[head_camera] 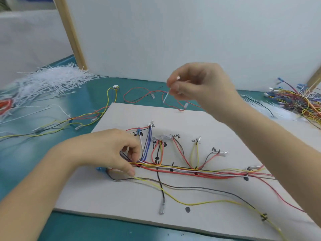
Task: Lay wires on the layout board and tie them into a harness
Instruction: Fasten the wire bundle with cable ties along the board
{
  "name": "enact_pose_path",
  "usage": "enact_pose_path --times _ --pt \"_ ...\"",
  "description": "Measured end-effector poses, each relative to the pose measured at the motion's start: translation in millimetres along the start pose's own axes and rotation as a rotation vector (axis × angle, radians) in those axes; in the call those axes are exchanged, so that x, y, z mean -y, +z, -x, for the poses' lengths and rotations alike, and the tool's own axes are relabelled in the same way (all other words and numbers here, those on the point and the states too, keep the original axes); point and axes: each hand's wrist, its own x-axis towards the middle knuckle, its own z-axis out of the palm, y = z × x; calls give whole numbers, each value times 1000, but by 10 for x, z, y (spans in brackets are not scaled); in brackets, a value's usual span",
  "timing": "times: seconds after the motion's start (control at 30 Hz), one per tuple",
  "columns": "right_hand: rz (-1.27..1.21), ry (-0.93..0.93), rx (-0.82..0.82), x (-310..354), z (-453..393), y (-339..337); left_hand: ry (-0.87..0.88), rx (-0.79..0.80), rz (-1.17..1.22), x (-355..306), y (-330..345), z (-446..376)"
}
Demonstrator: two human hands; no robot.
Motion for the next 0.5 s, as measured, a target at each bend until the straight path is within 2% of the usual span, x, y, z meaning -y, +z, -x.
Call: enact_pose_path --times 0.13,0.23,0.33,0.5 --pt "-136 165 105 -150 108 430 14 37 -21 11 -3 9" --pt "-135 251 135 -332 170 591 7 -63 -42 39 87 -11" --pt "-150 263 102 -459 169 664 -18 -183 -18 87 162 -27" --pt "-123 243 103 -577 176 761 -101 -199 9 124 219 -34"
